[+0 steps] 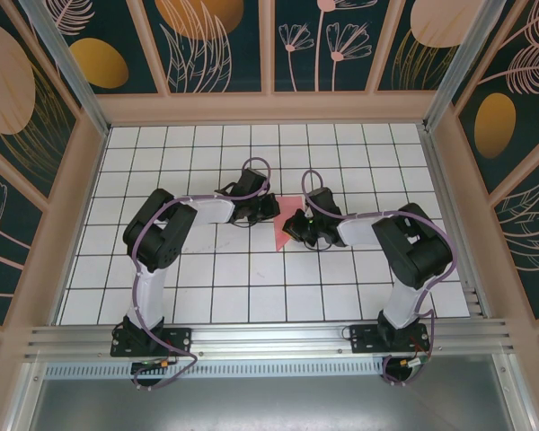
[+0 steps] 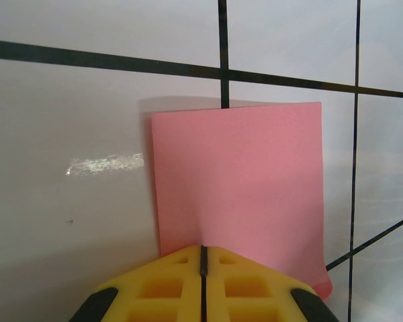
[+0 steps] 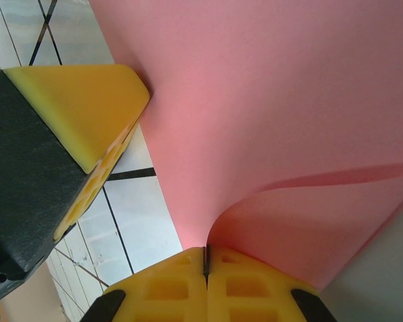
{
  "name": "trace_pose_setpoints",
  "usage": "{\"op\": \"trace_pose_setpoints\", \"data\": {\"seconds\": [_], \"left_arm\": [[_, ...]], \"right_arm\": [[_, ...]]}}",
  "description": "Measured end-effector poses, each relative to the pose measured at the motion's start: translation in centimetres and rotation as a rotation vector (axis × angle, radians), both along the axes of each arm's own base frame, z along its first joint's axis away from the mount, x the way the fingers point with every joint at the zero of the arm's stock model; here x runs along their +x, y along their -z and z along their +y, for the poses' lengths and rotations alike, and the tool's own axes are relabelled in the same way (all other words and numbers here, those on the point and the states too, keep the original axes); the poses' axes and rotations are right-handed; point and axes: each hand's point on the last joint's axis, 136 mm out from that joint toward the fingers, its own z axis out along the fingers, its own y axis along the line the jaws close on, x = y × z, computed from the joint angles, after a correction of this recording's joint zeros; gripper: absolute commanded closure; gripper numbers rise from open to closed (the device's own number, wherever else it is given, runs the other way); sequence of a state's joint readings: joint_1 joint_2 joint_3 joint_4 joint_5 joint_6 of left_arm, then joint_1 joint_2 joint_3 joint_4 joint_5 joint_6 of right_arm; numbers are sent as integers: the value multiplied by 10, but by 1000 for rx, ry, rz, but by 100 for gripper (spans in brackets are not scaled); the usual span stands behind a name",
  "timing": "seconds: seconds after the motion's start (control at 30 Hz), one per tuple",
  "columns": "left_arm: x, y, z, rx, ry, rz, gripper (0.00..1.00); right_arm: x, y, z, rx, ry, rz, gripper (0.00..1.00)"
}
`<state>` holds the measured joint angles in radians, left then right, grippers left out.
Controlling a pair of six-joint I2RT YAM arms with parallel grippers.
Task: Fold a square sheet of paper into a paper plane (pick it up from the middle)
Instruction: Third fold the triangle at the center of the table.
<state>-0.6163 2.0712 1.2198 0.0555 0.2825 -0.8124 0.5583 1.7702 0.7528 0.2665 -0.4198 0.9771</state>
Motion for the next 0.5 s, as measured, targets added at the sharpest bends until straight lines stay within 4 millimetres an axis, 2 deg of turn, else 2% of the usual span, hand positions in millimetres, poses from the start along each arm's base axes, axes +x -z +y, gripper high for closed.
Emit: {"op": "trace_pose_setpoints", "data": {"seconds": [0.5], "left_arm": [[0,0,0,0,0,0,90]], "right_arm": [[3,4,2,-7,-5,3,95]]}}
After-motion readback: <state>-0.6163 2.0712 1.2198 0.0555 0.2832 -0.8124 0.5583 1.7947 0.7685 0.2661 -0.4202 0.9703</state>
